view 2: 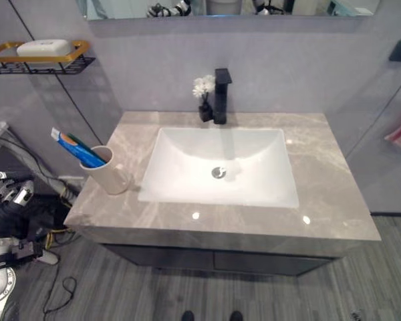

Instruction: Put brush and paste in cup on sink, flatten towel.

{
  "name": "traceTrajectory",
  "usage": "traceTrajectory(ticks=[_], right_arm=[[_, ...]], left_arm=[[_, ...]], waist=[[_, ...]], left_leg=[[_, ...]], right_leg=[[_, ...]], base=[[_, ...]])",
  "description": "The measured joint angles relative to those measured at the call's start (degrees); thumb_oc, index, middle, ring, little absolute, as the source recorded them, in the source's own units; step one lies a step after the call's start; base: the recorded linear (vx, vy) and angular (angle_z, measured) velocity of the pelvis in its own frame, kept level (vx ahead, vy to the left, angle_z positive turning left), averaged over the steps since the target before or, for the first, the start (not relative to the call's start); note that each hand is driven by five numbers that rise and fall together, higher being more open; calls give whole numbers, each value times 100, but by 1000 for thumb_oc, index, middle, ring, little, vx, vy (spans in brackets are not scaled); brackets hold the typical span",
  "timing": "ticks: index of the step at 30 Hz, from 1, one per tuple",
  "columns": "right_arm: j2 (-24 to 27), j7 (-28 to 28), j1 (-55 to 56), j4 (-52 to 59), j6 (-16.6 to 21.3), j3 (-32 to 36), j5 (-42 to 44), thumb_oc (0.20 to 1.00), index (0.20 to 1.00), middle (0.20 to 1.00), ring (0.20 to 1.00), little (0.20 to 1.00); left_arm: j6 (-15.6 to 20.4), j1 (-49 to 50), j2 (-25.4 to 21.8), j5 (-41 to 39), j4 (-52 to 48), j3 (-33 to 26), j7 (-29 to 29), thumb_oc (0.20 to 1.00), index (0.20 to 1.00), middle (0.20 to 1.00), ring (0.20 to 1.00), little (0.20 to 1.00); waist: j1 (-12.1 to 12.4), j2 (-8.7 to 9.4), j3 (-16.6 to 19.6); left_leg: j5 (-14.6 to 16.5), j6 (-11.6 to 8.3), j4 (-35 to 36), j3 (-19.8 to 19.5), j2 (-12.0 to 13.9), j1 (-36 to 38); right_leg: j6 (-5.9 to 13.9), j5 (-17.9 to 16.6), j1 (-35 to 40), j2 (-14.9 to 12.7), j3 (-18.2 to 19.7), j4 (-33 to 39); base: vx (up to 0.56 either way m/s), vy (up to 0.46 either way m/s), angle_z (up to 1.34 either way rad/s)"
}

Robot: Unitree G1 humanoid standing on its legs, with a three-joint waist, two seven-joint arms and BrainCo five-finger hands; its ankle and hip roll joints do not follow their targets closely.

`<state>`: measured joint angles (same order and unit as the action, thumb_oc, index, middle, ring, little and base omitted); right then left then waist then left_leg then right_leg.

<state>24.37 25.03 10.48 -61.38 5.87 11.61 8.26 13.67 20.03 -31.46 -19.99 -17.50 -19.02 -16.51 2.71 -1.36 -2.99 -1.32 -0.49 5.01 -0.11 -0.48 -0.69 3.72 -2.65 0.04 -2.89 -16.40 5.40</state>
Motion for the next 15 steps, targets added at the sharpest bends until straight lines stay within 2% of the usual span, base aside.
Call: traceTrajectory(ticks=[2, 5, 10, 15], right_arm=[[-123, -247, -35, 105, 12, -421, -207, 1000, 1000, 1000, 1000, 1000], [-518, -477, -72, 232, 27, -479, -225, 1000, 1000, 1000, 1000, 1000], [-583, -646, -130, 290, 29, -1038, -258, 1000, 1000, 1000, 1000, 1000], [-688, -764, -178, 216, 67, -1058, -299, 1000, 1000, 1000, 1000, 1000]], left_arm=[[5, 8, -34, -145, -170, 11, 214, 200, 200, 200, 200, 200], [6, 38, -101, -202, -214, 14, 364, 200, 200, 200, 200, 200], [79, 101, -123, -442, -335, 356, 636, 200, 200, 200, 200, 200], [63, 407, -211, -855, -340, 645, 1013, 200, 200, 200, 200, 200]], waist=[[15, 54, -90], [80, -24, -138], [154, -146, -202], [150, -253, -283]], left_leg=[[-32, -17, -1, -131, -7, -52], [-32, -18, -1, -232, -16, -66], [-34, -21, -2, -271, -20, -128], [-35, -24, -1, -265, -20, -164]], right_leg=[[0, 1, -24, -7, -135, -1], [9, 21, 0, -8, -213, -1], [16, 38, -46, -12, -274, -2], [15, 38, -86, -14, -285, -3]], base=[[-4, -28, 29], [-14, -17, 20], [-3, -9, 5], [0, 0, 0]])
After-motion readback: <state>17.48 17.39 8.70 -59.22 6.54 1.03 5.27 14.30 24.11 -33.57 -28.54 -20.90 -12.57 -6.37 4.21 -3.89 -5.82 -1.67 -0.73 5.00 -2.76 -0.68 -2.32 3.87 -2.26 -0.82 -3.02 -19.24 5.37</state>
